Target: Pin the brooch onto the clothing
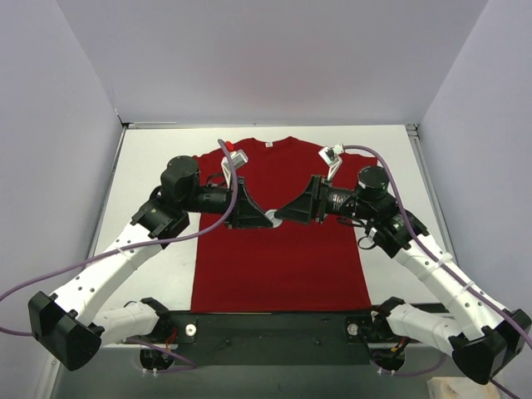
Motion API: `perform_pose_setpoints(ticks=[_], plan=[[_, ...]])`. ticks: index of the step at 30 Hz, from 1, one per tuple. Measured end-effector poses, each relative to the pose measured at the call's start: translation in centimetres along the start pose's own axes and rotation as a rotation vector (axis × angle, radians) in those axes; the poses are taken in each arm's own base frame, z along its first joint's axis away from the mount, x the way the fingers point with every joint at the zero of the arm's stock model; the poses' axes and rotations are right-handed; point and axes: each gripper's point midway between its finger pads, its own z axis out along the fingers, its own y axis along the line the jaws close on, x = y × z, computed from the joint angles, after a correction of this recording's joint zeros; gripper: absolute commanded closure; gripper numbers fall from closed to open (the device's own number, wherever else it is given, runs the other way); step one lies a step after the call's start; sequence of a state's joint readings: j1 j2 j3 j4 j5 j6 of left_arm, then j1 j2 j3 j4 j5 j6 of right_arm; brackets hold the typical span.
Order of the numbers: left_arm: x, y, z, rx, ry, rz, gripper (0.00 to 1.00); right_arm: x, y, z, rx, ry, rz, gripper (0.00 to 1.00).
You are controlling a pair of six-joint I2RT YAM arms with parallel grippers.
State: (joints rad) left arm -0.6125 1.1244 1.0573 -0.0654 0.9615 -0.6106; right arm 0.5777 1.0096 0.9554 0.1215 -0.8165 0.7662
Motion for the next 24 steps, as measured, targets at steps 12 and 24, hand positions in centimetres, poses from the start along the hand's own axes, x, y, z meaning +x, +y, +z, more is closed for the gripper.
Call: perform_pose_setpoints(ticks=[12,24], plan=[[2.0,0.2,-0.2,0.020,0.143,-0.035,1.00,0.1,1.9,0.8,-0.064,0.114,-0.065,0.55],[2.8,0.4,-0.2,0.029,0.185,-0.060,1.00,2.3,1.4,0.3,-0.059,0.253,-0.085,0.66]])
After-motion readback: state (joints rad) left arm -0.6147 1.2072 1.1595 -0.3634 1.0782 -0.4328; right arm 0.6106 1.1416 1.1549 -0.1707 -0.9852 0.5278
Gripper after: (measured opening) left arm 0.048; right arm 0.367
